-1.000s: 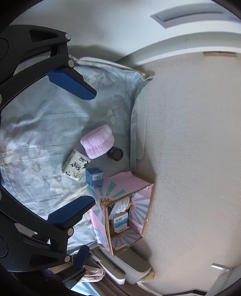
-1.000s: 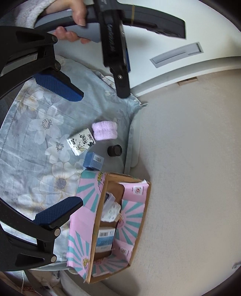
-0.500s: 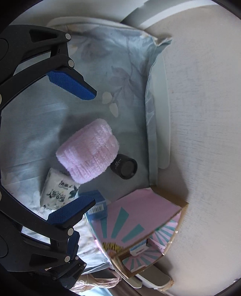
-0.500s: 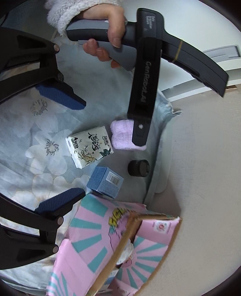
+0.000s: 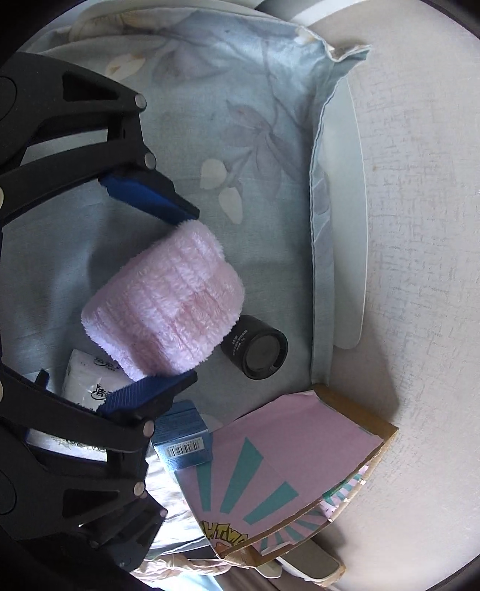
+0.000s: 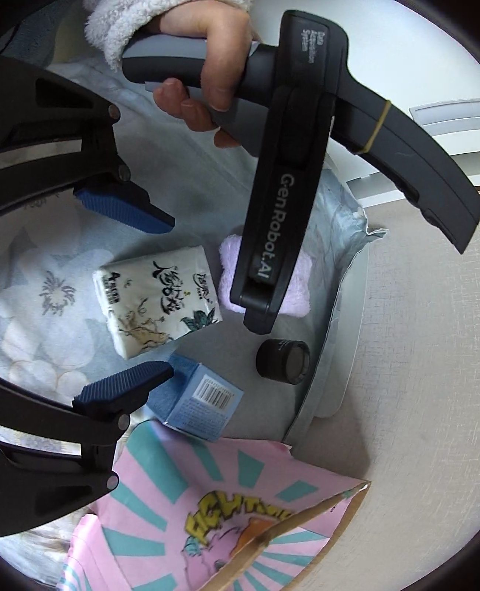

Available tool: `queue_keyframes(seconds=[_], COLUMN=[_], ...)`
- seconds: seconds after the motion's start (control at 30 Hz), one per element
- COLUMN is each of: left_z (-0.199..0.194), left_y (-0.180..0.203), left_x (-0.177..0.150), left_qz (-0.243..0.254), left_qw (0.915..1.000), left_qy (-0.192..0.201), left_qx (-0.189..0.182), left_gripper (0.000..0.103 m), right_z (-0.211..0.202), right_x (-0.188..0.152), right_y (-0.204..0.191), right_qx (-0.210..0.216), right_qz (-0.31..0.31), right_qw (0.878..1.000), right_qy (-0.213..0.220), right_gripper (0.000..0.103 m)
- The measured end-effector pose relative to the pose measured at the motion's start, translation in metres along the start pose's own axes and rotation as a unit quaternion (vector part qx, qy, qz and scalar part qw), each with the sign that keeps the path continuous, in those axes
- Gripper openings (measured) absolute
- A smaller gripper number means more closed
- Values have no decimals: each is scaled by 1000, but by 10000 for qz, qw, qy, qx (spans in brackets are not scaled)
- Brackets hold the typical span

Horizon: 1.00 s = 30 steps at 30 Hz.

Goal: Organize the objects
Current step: 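Grasp the pink fuzzy sock with the left tool while the right tool grasps the white tissue pack, then carry the pink sock and tissue pack over the striped box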

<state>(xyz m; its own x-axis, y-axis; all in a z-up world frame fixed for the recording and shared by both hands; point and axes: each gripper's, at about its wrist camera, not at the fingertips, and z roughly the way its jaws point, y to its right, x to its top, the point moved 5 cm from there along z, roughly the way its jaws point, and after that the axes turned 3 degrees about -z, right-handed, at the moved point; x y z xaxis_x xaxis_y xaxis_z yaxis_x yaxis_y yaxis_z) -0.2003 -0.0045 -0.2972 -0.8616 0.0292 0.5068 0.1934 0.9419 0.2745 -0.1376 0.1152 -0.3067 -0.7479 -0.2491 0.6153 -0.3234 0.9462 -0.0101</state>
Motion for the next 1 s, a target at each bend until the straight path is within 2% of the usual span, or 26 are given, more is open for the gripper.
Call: queue_keyframes(seconds=[0.03, 0.17, 0.33, 0.57, 0.83, 1.0], left_z=[0, 0, -6, -32, -96, -134], left_y=[0, 1, 2, 11, 30, 46], left_x=[0, 1, 2, 12, 31, 32], left_qz=[12, 97, 63, 142, 156, 150], left_qw=[10000, 9999, 10000, 9995, 9981, 9970], left_qy=[5, -4, 53, 254, 566, 701], left_qx=[11, 80, 54, 88, 176, 294], left_gripper=[69, 59, 49, 47, 47, 47], right_z=[0, 1, -3, -27, -77, -108], right_x=[0, -1, 0, 9, 24, 42], right_y=[-1, -5, -1, 0, -3, -4], right_qx=[8, -1, -12, -57, -199, -303], right_qz=[-34, -159, 3, 151, 286, 464], right_qw=[10000, 9999, 10000, 9998, 9993, 9983], right_qy=[-1, -52, -31, 79, 109, 174], right_gripper=[62, 43, 43, 43, 43, 43])
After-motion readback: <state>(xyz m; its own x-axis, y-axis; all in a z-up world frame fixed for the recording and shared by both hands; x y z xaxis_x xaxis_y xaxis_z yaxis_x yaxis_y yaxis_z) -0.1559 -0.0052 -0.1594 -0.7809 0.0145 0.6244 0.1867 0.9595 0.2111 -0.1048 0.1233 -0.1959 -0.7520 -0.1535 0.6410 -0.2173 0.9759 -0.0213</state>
